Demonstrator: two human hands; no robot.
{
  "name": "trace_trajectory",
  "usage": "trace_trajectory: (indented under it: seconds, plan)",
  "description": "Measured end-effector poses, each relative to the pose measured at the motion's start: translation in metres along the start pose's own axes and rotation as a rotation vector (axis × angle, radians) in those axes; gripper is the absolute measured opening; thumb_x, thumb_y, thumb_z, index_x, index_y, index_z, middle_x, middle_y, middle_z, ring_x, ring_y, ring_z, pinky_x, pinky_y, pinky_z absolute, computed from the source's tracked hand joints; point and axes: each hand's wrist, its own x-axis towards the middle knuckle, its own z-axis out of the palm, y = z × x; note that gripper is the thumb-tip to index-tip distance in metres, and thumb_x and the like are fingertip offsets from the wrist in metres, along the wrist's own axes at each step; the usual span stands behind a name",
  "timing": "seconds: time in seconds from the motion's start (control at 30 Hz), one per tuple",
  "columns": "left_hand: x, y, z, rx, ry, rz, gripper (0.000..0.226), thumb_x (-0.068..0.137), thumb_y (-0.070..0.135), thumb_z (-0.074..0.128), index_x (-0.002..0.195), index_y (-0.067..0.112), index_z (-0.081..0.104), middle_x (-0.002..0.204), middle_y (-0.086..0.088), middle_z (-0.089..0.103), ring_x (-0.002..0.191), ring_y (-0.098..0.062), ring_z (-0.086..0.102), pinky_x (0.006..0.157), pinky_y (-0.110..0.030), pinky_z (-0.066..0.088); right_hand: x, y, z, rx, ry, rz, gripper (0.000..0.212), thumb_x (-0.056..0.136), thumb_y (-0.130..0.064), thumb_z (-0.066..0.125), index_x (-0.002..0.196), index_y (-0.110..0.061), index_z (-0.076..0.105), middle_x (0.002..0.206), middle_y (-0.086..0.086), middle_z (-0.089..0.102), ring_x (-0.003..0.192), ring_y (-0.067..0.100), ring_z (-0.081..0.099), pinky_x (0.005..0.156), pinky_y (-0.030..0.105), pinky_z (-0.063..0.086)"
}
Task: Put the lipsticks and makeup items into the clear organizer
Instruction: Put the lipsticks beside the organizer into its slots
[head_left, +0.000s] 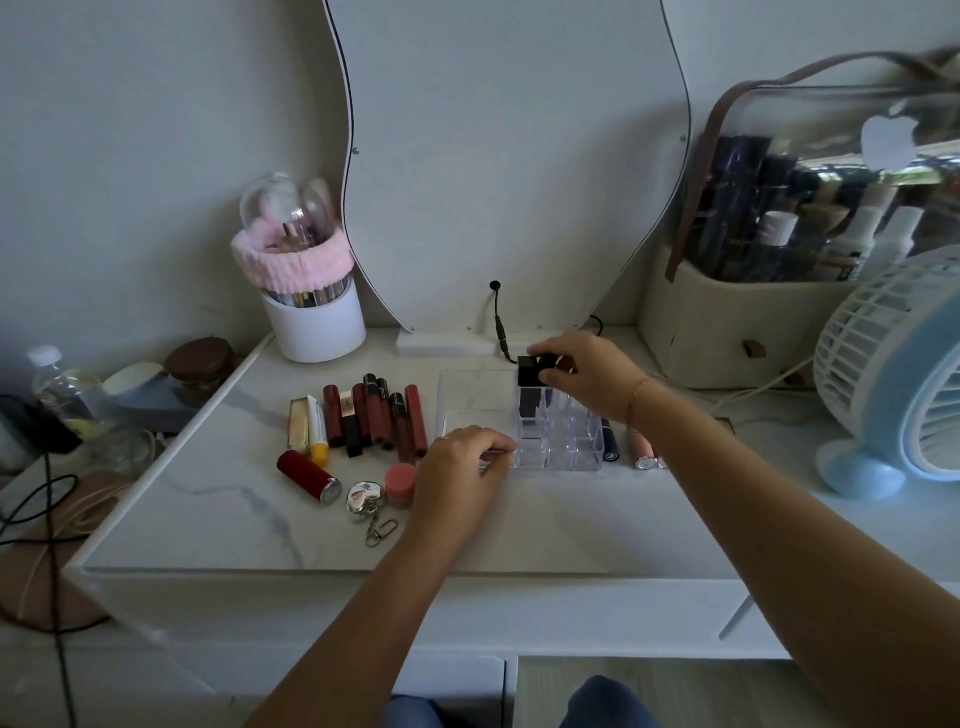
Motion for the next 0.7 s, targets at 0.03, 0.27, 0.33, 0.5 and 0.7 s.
trace_trajectory:
  seconds: [0.03,0.27,0.33,0.5,0.7]
  plan:
    - [0.000,0.000,0.000,0.004,0.004,0.003,0.014,0.080,0.005,0.065,0.090,0.012,0.072,0.089,-0.001,0.073,0.083,-0.011,0.064,0.076,-0.023,0.051,-0.001,0.002,0.001,0.036,0.020,0.007,0.035,0.088,-0.016,0.057,0.123,-0.015,0.059,0.115,0.004,0.063,0.099,0.016,0.058,0.089,0.021,0.041]
    - [0.000,-0.001,0.000,0.001,0.003,0.001,0.014,0.080,0.006,0.065,0.090,0.013,0.072,0.089,0.000,0.072,0.083,-0.011,0.064,0.075,-0.023,0.051,-0.003,0.010,-0.002,0.200,0.185,0.051,0.012,0.086,-0.020,0.061,0.095,-0.018,0.069,0.078,-0.015,0.062,0.073,-0.002,0.057,0.069,0.012,0.042]
    - [0.000,0.000,0.000,-0.003,0.000,-0.004,0.014,0.080,0.006,0.065,0.090,0.013,0.072,0.088,0.000,0.072,0.084,-0.012,0.064,0.076,-0.025,0.052,-0.002,0.010,-0.002,0.216,0.175,0.056,0.011,0.086,-0.020,0.062,0.093,-0.018,0.069,0.079,-0.013,0.063,0.074,-0.001,0.058,0.071,0.014,0.043]
    - [-0.001,0.000,0.001,0.006,0.008,0.002,0.013,0.080,0.006,0.066,0.090,0.014,0.072,0.089,0.000,0.072,0.084,-0.012,0.064,0.075,-0.026,0.052,-0.014,0.024,-0.015,0.258,0.198,0.068,0.023,0.083,-0.021,0.065,0.105,-0.014,0.068,0.093,-0.004,0.068,0.083,0.005,0.062,0.080,0.010,0.045]
    - [-0.001,-0.003,0.001,0.008,0.018,0.022,0.010,0.079,0.009,0.068,0.088,0.014,0.072,0.087,0.002,0.072,0.083,-0.012,0.064,0.075,-0.028,0.053,-0.045,0.084,-0.042,0.194,0.278,0.228,0.026,0.083,-0.023,0.065,0.107,-0.016,0.066,0.091,-0.008,0.065,0.079,-0.005,0.056,0.066,0.007,0.041]
